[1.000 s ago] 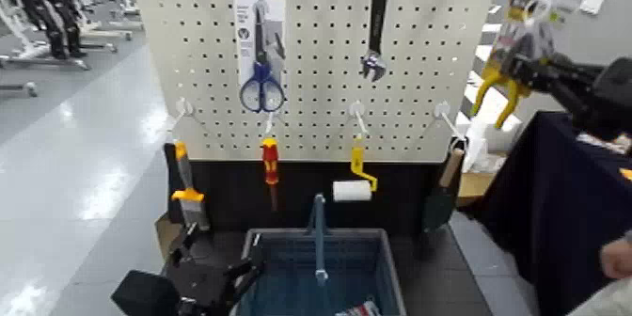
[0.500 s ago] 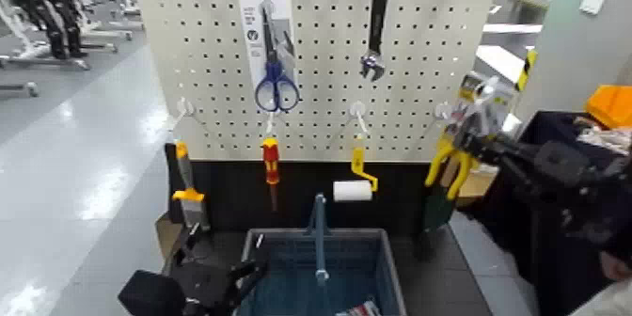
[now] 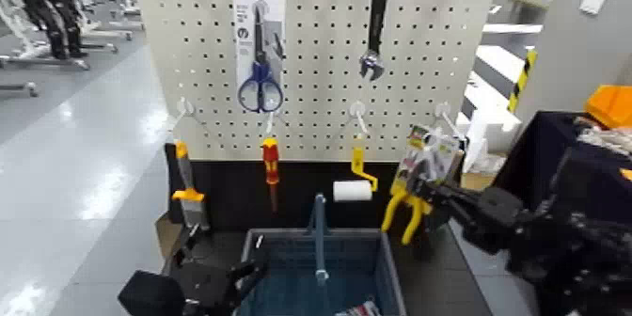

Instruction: Put the yellow pliers into the crate.

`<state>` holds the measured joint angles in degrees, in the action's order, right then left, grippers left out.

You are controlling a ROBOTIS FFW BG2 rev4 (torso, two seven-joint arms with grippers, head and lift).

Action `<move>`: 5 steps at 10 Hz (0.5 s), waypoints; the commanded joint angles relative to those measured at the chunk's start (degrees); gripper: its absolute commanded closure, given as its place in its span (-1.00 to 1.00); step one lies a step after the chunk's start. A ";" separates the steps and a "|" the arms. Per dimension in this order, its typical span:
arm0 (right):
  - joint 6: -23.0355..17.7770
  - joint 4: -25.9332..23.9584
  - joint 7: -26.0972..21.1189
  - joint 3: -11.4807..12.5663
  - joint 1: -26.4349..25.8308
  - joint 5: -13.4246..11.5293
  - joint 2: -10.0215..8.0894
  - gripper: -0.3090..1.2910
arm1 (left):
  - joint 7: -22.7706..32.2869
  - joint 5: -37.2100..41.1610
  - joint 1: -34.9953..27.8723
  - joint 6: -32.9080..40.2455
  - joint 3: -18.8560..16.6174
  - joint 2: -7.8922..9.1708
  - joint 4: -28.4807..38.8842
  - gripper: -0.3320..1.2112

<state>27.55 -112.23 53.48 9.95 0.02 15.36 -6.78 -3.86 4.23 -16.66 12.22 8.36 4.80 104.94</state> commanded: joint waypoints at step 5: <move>-5.58 11.50 0.31 -6.61 -0.99 -2.36 0.89 0.81 | 0.00 -0.01 0.14 0.09 -0.01 -0.05 0.17 -0.39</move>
<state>22.51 -101.68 53.79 3.78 -0.61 13.59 -5.85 -3.86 4.25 -16.52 12.37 8.35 4.74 105.10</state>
